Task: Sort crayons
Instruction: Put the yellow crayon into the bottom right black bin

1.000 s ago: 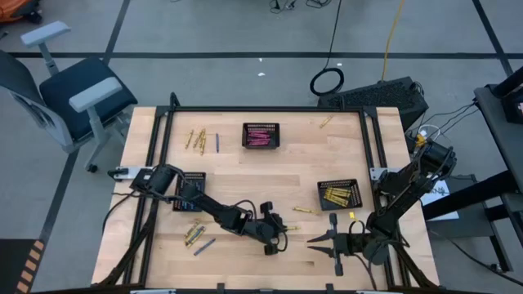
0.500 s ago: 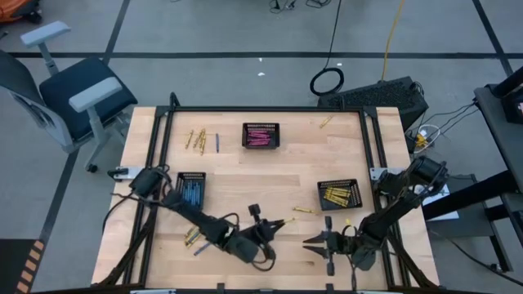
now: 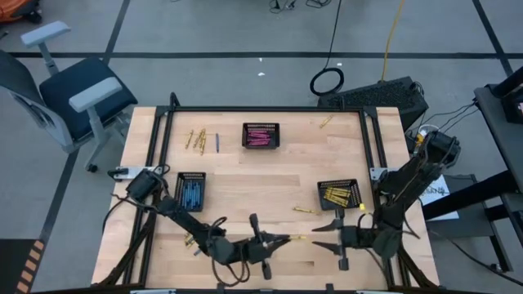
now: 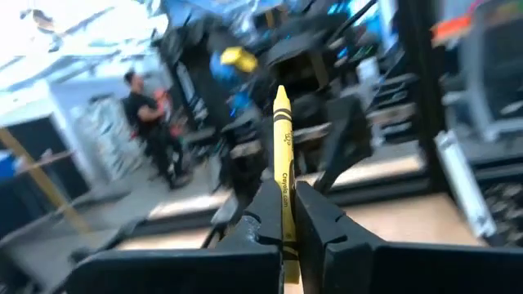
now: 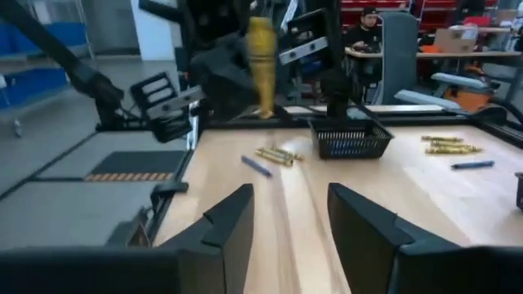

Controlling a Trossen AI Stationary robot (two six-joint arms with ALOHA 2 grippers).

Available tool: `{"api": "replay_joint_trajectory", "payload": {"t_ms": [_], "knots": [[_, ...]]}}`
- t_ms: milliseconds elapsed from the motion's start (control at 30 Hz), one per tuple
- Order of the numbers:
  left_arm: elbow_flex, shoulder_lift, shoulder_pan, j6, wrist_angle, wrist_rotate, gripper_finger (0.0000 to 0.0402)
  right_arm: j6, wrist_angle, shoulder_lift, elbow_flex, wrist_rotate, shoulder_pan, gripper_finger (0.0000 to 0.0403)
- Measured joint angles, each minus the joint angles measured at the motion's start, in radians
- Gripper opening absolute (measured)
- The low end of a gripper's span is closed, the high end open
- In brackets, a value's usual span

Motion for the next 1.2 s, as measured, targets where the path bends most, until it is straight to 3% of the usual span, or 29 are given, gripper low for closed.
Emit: {"api": "replay_joint_trajectory", "payload": {"t_ms": [133, 233, 367, 500, 633, 967, 1200], "knots": [[0.000, 0.000, 0.006, 0.009, 0.043, 0.100, 0.0003, -0.051, 0.057, -0.017, 0.000, -0.091, -0.012, 0.0150], [0.000, 0.000, 0.012, 0.009, 0.045, 0.113, 0.0003, -0.158, 0.187, 0.016, 0.000, -0.171, -0.019, 0.0148], [0.001, 0.000, 0.017, 0.008, 0.046, 0.153, 0.0002, -0.257, 0.404, 0.078, 0.000, -0.162, -0.038, 0.0142], [0.001, 0.000, 0.017, 0.003, 0.046, 0.213, 0.0002, -0.312, 0.514, 0.123, 0.000, -0.165, -0.057, 0.0140], [0.001, -0.001, 0.018, 0.002, 0.046, 0.216, 0.0002, -0.314, 0.531, 0.137, 0.009, -0.235, -0.075, 0.0140], [0.002, -0.001, 0.031, -0.027, 0.027, 0.216, 0.0008, -0.444, 0.370, 0.137, 0.137, -0.235, -0.092, 0.0136], [0.002, -0.001, 0.031, -0.027, 0.025, 0.218, 0.0010, -0.449, 0.339, 0.138, 0.148, -0.231, -0.092, 0.0088]]}}
